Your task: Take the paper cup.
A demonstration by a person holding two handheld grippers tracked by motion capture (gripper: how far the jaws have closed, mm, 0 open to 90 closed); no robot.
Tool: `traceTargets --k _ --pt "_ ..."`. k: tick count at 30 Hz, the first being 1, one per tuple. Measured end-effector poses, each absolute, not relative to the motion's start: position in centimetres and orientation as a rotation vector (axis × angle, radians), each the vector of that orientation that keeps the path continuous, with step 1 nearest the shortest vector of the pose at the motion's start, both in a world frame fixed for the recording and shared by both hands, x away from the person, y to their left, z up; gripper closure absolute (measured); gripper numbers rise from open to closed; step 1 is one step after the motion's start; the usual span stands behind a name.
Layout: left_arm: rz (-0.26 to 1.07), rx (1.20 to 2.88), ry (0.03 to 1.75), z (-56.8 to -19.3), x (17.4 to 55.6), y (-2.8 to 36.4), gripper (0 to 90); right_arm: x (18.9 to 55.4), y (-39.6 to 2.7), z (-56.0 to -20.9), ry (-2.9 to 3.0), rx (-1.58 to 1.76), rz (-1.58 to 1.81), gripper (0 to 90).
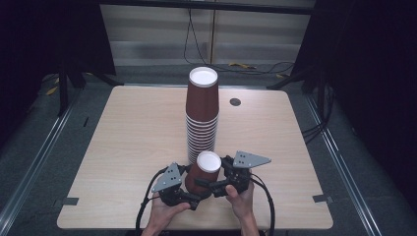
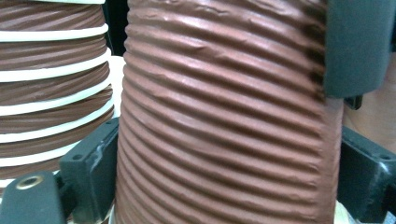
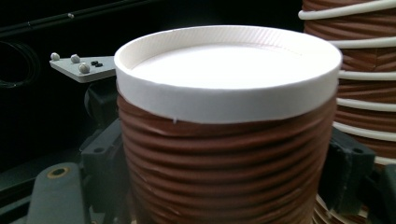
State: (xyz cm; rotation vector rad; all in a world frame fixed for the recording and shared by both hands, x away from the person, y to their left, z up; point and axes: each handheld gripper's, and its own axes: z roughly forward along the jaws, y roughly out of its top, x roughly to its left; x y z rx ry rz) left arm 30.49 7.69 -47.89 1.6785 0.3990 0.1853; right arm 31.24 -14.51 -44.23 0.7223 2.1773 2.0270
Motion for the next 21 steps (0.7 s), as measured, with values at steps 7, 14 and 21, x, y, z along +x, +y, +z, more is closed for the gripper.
traceTargets --k 7,14,21 --pt "0.189 1.708 0.407 -47.9 30.6 7.8 11.9 31.5 -14.3 -44.4 2.199 0.749 2.013 15.3" --pt "0.185 1.722 0.407 -47.9 30.6 8.4 11.9 31.4 -14.5 -44.3 2.187 0.766 2.008 13.1" --pt "0.191 1.719 0.432 -47.9 30.9 9.2 12.0 31.2 -14.7 -44.1 2.188 0.748 2.018 13.0"
